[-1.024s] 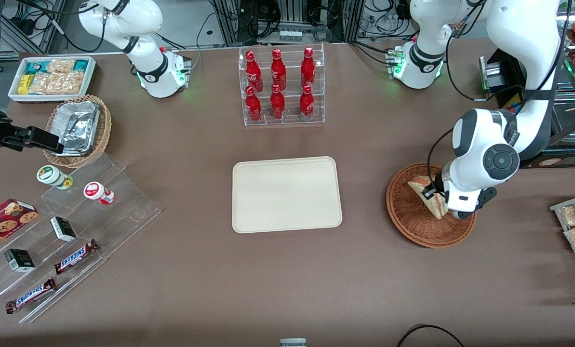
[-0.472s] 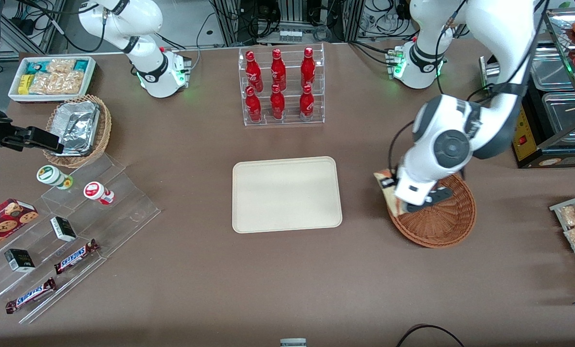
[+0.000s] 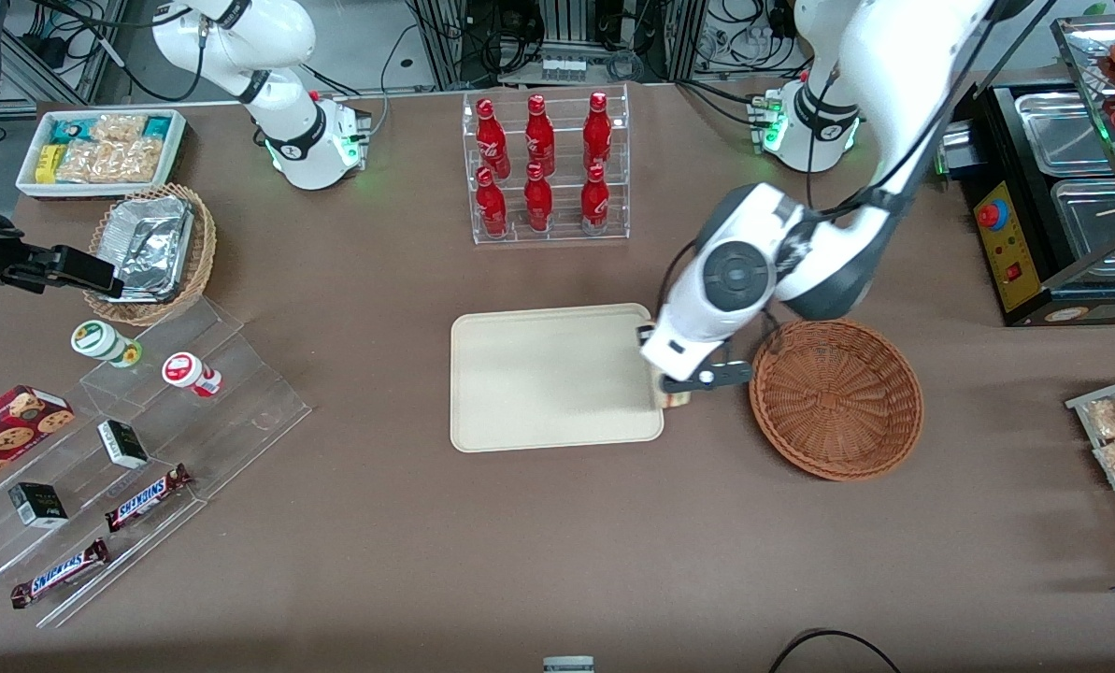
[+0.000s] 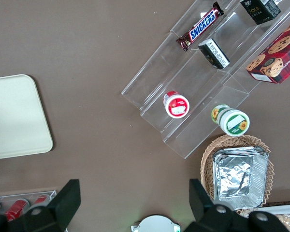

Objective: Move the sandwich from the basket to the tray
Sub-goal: 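Lift the sandwich with the left gripper and carry it over the tray, then lower the held sandwich onto the tray center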

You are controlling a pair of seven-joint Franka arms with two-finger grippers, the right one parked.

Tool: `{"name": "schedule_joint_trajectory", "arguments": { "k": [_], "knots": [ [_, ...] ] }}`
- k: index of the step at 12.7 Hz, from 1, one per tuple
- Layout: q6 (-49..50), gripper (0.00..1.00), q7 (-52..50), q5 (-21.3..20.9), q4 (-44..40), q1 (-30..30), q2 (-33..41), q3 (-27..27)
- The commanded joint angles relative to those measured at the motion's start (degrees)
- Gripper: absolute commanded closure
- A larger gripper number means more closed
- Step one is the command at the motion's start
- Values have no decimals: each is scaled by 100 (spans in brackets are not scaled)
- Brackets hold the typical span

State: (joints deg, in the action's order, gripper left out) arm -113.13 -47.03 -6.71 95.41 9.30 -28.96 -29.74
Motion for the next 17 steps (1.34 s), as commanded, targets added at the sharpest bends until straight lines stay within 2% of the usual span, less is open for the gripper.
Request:
{"name": "schedule_joint_trajectory", "arguments": {
  "k": [1,3,6,10,17],
  "knots": [
    [107,100,-481,-426,-768,421,-715,-32],
    [72,100,-815,-576,-1206,825,-1092,-14],
    [54,100,-1361,-1103,-1839,1230,-1716,-14],
    [45,100,-1423,-1104,-2429,1556,-2175,134],
    [-209,100,-1765,-1104,-2457,1776,-2395,197]
  ]
}}
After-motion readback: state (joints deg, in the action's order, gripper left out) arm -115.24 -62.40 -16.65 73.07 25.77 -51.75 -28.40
